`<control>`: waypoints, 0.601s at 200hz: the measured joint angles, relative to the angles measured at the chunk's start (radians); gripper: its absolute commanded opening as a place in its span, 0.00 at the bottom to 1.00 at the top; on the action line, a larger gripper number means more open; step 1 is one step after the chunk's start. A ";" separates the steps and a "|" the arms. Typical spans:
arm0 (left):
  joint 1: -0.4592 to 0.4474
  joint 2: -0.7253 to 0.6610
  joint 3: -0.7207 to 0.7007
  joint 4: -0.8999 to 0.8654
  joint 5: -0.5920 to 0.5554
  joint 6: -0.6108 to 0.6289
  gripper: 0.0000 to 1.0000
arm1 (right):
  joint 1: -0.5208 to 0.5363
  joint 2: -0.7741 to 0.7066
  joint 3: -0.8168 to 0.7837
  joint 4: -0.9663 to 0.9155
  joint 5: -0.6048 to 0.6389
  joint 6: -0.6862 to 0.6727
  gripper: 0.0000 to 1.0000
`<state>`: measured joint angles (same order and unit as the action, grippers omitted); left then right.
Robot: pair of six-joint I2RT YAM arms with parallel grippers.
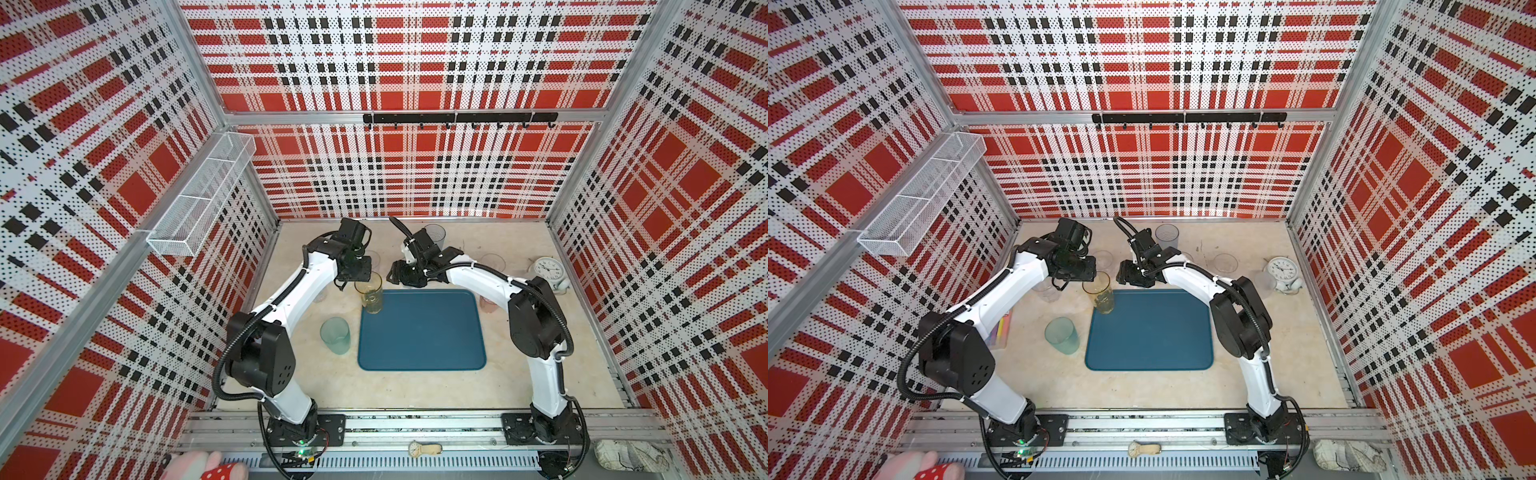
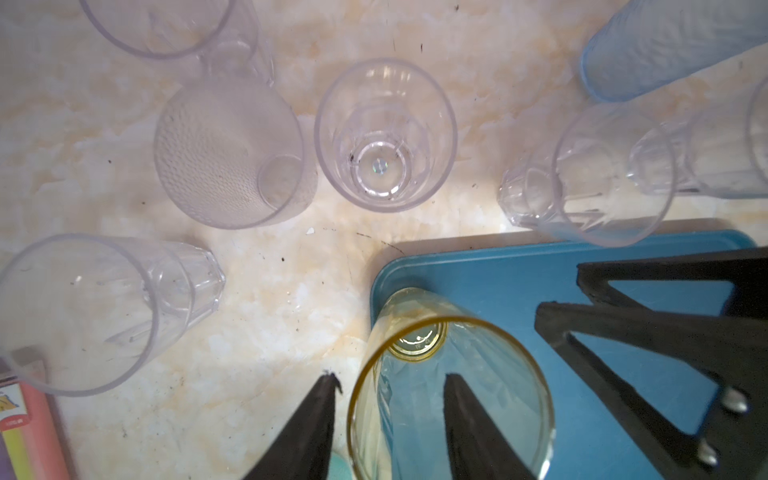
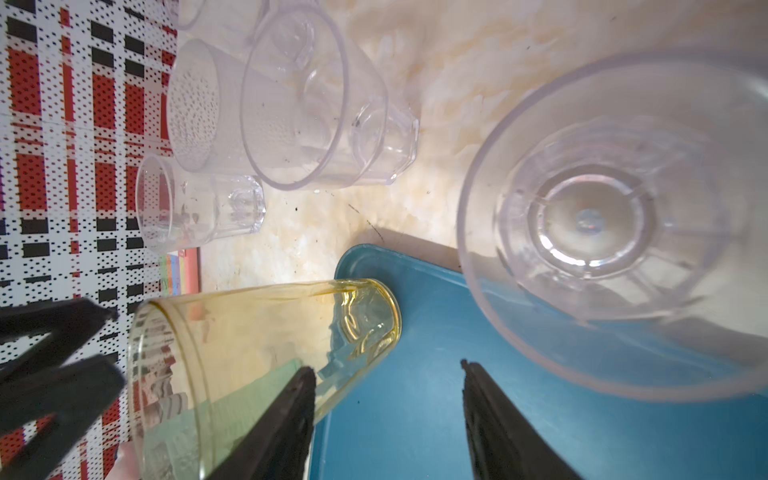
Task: Place the glasses into the tray
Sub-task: Place the glass on the tray, then pick up the glass from the top-center of the table.
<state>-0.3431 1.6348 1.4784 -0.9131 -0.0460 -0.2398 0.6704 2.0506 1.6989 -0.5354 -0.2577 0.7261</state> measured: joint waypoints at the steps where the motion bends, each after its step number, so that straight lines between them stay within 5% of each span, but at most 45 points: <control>1: 0.000 -0.001 0.003 0.000 0.000 0.000 0.47 | -0.001 -0.001 0.000 0.000 0.001 0.000 0.60; 74: -0.089 -0.095 0.103 0.067 -0.127 0.050 0.52 | -0.248 -0.153 0.150 -0.082 0.116 -0.076 0.64; 120: -0.295 -0.130 -0.102 0.449 -0.298 0.178 0.79 | -0.350 -0.048 0.333 -0.153 0.241 -0.109 0.67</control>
<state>-0.6380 1.5047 1.3766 -0.4641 -0.3435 -0.0616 0.3206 2.0022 2.0323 -0.6880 -0.0166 0.6170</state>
